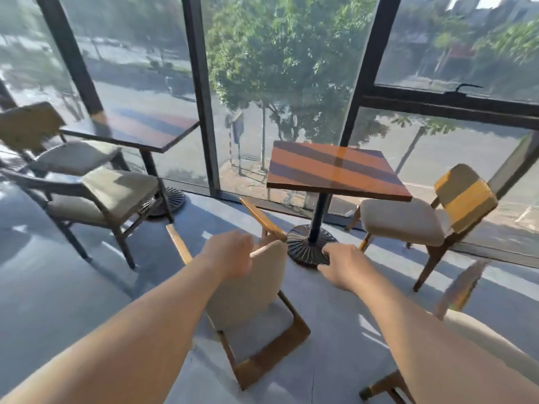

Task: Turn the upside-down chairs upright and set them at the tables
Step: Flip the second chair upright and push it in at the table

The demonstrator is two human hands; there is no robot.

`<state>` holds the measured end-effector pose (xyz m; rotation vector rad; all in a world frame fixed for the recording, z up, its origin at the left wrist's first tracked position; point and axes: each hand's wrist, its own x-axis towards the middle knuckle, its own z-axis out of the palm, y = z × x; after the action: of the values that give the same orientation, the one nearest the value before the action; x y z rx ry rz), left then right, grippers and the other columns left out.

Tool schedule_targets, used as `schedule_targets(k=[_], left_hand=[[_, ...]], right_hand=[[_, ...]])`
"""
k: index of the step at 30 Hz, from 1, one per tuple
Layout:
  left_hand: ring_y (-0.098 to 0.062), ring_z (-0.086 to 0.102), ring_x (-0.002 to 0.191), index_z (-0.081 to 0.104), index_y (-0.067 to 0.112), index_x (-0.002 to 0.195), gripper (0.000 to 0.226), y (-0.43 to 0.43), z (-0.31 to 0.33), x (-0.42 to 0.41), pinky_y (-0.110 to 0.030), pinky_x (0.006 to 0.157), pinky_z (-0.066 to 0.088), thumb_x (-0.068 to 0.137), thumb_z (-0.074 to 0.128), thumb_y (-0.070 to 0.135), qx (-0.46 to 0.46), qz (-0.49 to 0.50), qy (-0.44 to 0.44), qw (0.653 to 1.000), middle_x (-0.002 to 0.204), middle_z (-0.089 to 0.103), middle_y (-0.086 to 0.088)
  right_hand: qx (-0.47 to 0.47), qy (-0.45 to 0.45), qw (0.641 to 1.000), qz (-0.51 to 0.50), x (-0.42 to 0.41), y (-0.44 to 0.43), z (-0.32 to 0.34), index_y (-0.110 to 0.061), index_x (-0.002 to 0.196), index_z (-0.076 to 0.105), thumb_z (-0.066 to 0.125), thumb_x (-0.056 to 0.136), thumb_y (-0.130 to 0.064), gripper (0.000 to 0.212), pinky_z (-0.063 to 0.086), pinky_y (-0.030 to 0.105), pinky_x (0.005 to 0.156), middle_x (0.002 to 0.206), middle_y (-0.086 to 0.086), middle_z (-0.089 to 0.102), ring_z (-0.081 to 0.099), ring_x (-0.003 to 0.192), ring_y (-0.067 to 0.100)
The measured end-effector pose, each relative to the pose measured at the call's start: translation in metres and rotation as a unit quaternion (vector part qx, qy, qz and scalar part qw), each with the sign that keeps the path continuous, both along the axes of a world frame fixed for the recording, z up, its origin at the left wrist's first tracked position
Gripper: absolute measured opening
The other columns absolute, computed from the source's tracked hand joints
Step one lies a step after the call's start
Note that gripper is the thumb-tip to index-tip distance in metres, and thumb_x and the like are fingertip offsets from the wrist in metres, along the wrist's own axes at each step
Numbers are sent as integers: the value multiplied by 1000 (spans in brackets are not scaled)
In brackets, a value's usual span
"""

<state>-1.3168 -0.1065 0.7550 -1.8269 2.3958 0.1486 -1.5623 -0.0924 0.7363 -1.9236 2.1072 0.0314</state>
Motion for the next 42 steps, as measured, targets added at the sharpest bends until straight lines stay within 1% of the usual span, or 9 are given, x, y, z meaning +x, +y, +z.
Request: schedule_targets(k=[3,7,14,17,25,31,35,39,42], left_hand=[[-37,67,101,65,13,103,22,-15,-23,3,-42,78,53,88,51,18,5,35,3,999,111,68,-12],[-35,67,99,57,17,94,13,-48,-75,-1,-44,81,55,89,45,19,6,53,29,998,106,68,-9],[-30,57,80,46,21,91,4,-86,-167,-16,-38,66,43,91,46,17,-10,103,84,991,92,58,-5],[-35,66,92,47,20,89,3,-105,-245,-21,-39,64,45,92,47,18,-8,116,90,989,105,67,-10],[-34,62,84,48,14,84,6,-113,-483,-35,-39,65,48,90,48,15,48,167,73,982,83,56,-4],[-36,64,96,46,15,90,3,-101,-657,-55,-36,71,44,93,47,14,109,206,52,971,99,62,-10],[-32,57,83,35,17,81,18,-89,-754,-63,-37,67,45,92,49,15,125,209,61,968,89,56,-9],[-28,54,80,39,16,91,15,-83,-815,-69,-37,66,41,90,54,21,150,235,101,955,86,52,-3],[-26,54,80,42,18,93,22,-72,-843,-73,-38,70,41,86,60,30,215,261,116,934,83,52,1]], right_hand=[[2,-7,999,35,-3,-28,-13,-22,98,57,54,88,-38,19,55,47,83,116,13,68,63,104,38],[-18,32,998,41,-11,-60,-51,-19,122,59,53,95,-32,31,50,44,87,126,10,67,62,116,37],[12,82,989,121,-23,-127,-136,-17,124,57,54,98,-32,30,46,44,85,124,11,64,61,115,37],[7,86,980,178,-27,-166,-209,-16,125,57,55,98,-31,31,47,47,91,125,11,62,59,118,38],[-9,109,923,368,-38,-198,-460,-17,111,57,59,87,-19,24,49,45,86,109,3,60,59,106,32],[42,136,871,471,-61,-210,-647,-13,134,47,61,82,-24,55,46,44,99,133,6,54,53,123,32],[61,156,833,528,-72,-209,-756,-8,141,40,75,80,-43,79,44,44,106,135,7,52,54,126,32],[72,214,790,570,-76,-208,-828,-1,154,24,80,66,-70,124,38,51,112,149,13,43,46,133,35],[76,240,775,580,-76,-201,-854,-2,159,10,81,66,-68,135,33,59,115,152,14,36,42,136,37]])
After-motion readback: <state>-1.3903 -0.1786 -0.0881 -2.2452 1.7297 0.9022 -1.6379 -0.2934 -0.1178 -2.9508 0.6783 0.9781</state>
